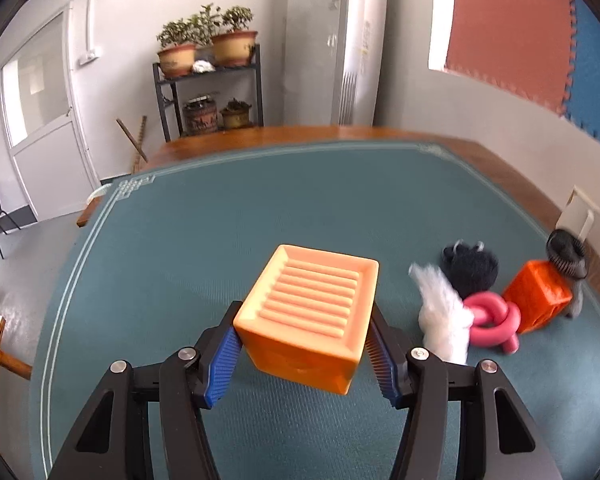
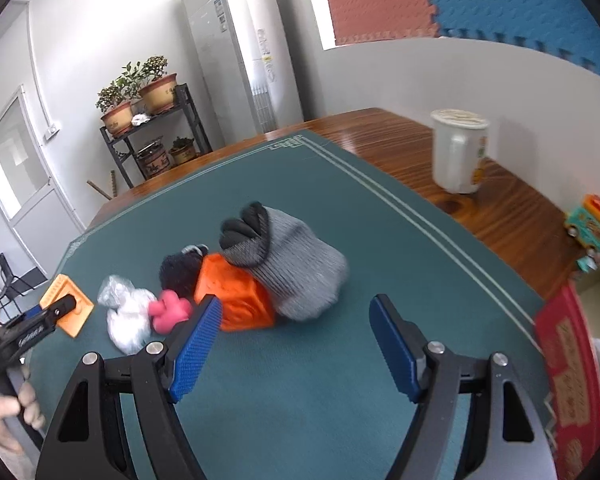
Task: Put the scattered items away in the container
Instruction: 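Grasp the grey black-toed sock with the right tool while the left holds the ridged orange cube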
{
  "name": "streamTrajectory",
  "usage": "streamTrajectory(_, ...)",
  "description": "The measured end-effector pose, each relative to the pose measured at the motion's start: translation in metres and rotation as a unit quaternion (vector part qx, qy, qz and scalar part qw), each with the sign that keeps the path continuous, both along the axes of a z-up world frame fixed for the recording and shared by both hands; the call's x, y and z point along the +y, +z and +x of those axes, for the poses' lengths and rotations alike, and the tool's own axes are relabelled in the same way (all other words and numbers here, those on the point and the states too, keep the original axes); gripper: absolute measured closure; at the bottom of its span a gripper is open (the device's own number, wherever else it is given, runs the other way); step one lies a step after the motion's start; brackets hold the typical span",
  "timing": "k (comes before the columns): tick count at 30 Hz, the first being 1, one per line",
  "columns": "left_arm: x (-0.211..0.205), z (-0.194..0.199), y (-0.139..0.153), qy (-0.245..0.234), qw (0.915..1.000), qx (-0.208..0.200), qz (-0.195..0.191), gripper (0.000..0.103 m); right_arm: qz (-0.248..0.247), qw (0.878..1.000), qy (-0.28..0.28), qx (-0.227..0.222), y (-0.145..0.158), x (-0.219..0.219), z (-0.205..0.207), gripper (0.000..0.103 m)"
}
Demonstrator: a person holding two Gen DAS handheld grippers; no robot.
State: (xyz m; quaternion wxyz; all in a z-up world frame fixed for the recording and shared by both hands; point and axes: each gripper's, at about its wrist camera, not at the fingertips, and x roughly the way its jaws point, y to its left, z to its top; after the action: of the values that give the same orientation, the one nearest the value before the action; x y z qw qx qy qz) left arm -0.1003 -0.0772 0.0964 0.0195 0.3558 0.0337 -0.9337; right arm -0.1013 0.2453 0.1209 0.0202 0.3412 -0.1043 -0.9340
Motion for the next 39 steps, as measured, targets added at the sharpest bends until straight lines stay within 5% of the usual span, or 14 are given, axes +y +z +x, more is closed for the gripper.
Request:
streamTrajectory(10, 0.024, 0.0, 0.002, -0.047, 0.9989, 0.0, 0.0, 0.043, 0.015, 1.0, -0.007, -0.027, -0.012, -0.02, -0.076, 0.024)
streamTrajectory(15, 0.025, -0.007, -0.003, -0.052, 0.9986, -0.007, 0.0, 0.043, -0.018, 0.999, 0.0, -0.04, -0.026, -0.01, -0.087, 0.025)
streamTrajectory(20, 0.028, -0.007, -0.007, -0.058, 0.9983, -0.012, 0.001, 0.043, 0.005, 1.0, 0.011, -0.022, -0.019, -0.013, -0.072, 0.063)
streamTrajectory(23, 0.03, -0.006, -0.006, -0.062, 0.998, -0.01, 0.001, 0.043, 0.015, 1.0, 0.002, -0.006, -0.015, -0.011, -0.056, 0.07)
streamTrajectory(39, 0.054, 0.016, 0.012, -0.095, 0.9953, 0.019, -0.004, 0.043, -0.015, 0.993, -0.082, 0.087, 0.042, 0.047, 0.048, 0.072)
